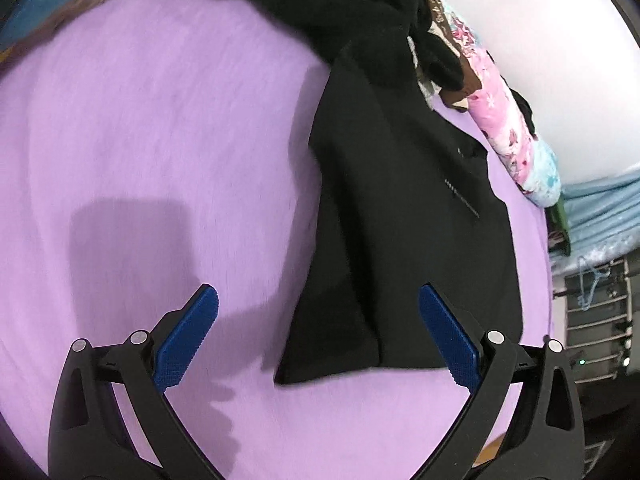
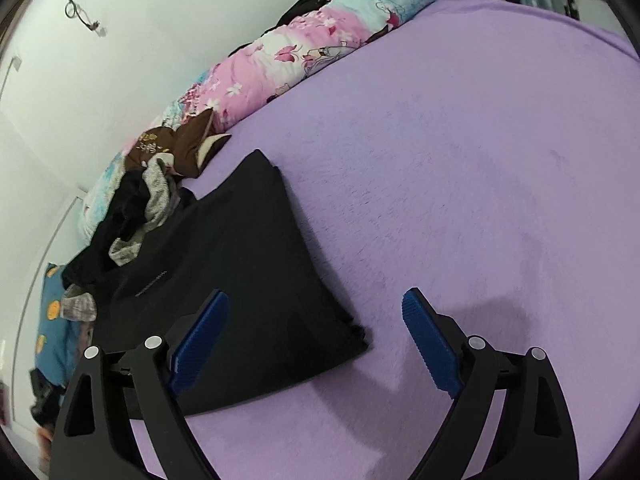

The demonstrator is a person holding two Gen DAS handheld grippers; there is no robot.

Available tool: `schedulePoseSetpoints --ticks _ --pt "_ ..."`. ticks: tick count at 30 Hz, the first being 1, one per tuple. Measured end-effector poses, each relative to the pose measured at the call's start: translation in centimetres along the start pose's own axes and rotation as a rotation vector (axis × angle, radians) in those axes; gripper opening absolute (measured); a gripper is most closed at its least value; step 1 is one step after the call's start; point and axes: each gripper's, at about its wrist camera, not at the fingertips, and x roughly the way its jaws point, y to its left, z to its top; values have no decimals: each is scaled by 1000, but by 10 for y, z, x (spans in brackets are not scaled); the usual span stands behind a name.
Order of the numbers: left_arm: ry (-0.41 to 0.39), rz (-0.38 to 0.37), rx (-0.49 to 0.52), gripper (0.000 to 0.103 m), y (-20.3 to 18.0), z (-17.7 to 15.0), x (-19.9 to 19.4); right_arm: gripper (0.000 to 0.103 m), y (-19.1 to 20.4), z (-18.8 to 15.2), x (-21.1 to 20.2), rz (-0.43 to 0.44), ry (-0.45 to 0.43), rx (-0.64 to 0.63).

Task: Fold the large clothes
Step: 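Reach both open grippers to the edge of the folded jacket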

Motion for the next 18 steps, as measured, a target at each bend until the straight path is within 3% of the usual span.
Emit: schedulePoseSetpoints --ticks 7,18 --pt "-10 -84 -86 96 1 -29 -7 88 -19 -8 12 36 59 96" --pt "37 -179 -275 96 18 -40 10 88 -36 -25 44 126 142 275"
